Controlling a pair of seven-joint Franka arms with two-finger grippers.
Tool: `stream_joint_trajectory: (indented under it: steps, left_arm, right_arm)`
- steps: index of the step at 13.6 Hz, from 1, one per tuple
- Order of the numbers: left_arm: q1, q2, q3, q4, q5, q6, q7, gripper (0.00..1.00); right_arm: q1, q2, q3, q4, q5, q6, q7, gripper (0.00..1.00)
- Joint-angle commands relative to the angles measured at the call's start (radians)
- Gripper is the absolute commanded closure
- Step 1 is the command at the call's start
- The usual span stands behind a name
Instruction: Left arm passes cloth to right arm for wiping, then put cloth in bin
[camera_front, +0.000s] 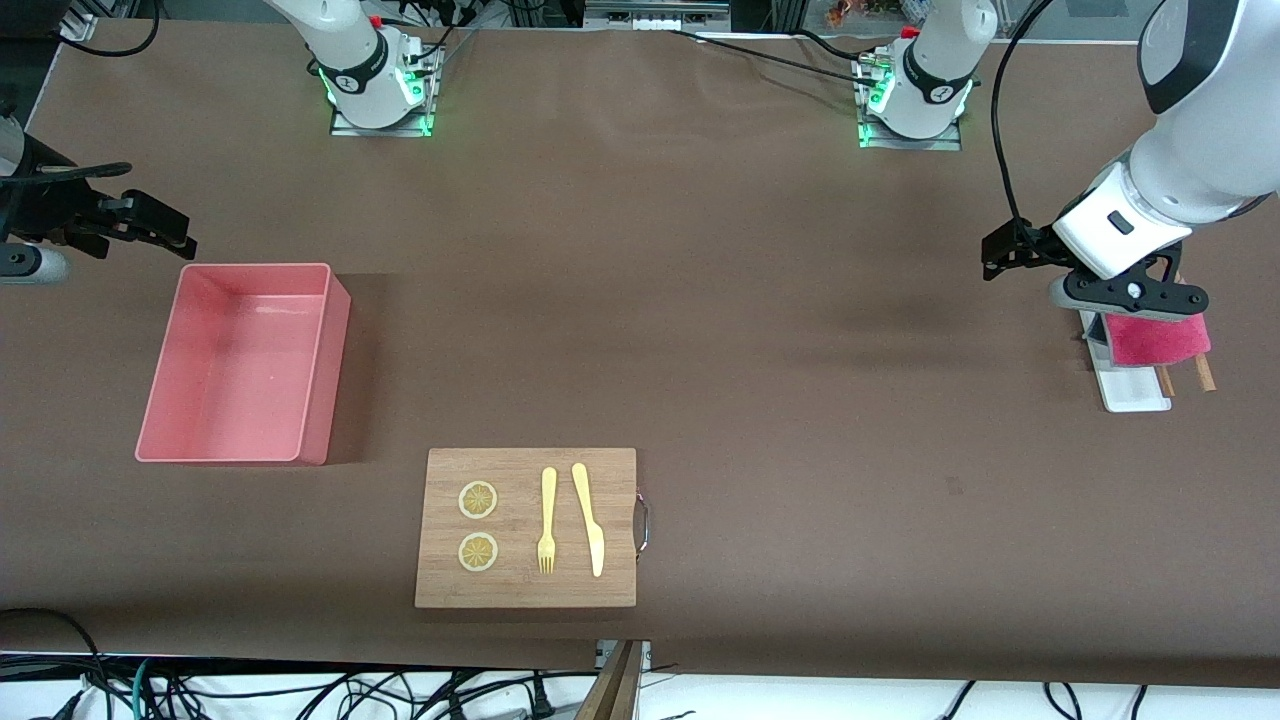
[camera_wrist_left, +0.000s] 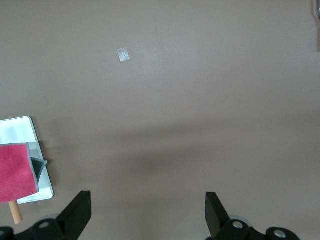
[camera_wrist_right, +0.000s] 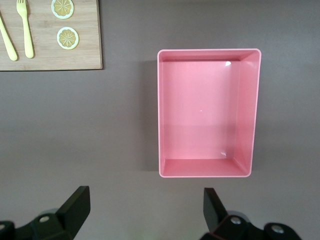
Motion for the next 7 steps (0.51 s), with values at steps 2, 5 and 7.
stream_joint_trajectory:
  steps: [2, 5, 7]
  left_arm:
    - [-0.02, -0.014, 0.033, -0.013, 0.02, 0.005, -0.005, 0.0]
    - [-0.02, -0.011, 0.036, -0.019, 0.008, 0.005, -0.006, 0.0]
    - [-0.015, 0.0, 0.034, -0.004, 0.008, -0.027, -0.009, 0.0]
  right_arm:
    - [-0.007, 0.009, 0.001, 0.019, -0.002, 0.002, -0.011, 0.0]
    - [-0.006, 0.008, 0.001, 0.019, -0.002, 0.002, -0.011, 0.0]
    - [-0.007, 0.008, 0.001, 0.019, -0.002, 0.002, -0.011, 0.0]
